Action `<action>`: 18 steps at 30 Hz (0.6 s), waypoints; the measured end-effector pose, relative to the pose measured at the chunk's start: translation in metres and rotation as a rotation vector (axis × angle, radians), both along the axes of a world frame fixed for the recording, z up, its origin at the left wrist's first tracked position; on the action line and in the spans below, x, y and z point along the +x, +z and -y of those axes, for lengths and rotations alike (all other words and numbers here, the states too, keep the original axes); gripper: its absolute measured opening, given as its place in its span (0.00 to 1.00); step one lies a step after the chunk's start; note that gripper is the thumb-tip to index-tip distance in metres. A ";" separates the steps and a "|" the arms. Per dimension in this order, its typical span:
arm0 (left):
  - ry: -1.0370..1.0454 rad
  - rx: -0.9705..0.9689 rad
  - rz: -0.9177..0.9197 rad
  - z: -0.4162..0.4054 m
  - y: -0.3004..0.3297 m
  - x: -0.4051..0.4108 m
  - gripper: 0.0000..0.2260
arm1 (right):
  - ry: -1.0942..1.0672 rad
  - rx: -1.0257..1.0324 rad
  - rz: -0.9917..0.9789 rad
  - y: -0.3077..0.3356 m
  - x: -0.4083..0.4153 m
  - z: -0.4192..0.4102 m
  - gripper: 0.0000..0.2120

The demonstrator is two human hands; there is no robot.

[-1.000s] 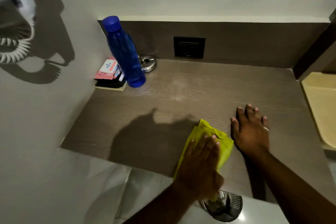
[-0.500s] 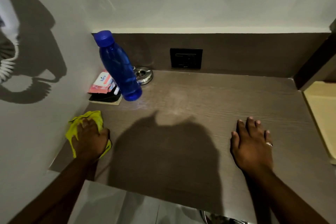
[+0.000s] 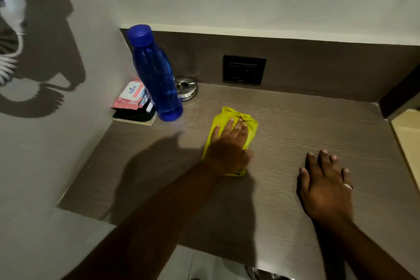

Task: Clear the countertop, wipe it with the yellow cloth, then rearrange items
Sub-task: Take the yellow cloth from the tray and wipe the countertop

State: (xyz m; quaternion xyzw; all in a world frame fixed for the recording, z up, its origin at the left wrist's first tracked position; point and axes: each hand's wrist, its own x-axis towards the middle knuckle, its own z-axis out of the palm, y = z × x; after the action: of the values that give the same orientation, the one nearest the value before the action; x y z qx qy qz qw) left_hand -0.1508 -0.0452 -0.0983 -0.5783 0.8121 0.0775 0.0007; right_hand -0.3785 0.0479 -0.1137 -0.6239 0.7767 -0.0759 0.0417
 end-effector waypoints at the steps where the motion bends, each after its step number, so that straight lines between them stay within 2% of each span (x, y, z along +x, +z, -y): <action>1: -0.074 -0.025 0.014 0.007 -0.001 0.004 0.33 | -0.001 0.000 0.000 0.000 0.000 0.000 0.29; 4: -0.186 -0.025 0.030 0.030 0.000 0.019 0.32 | -0.002 -0.002 0.017 0.003 0.000 -0.001 0.29; 10: 0.067 0.052 0.009 0.058 0.009 0.065 0.30 | -0.001 0.013 0.035 0.004 -0.002 0.000 0.26; 12: 0.096 0.072 0.002 0.037 0.009 0.086 0.30 | -0.001 0.020 0.037 0.003 -0.004 0.000 0.26; 16: 0.000 -0.001 -0.011 -0.052 0.010 0.156 0.31 | 0.009 0.010 0.044 0.003 -0.003 -0.001 0.26; 18: 0.079 -0.009 -0.109 -0.092 0.013 0.203 0.28 | 0.002 0.015 0.048 0.005 -0.002 -0.002 0.27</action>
State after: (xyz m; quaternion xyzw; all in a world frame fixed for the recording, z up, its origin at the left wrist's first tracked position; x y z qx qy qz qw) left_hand 0.0518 0.0470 -0.0857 -0.6049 0.7878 0.1051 -0.0492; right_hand -0.3807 0.0495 -0.1085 -0.6222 0.7755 -0.0850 0.0651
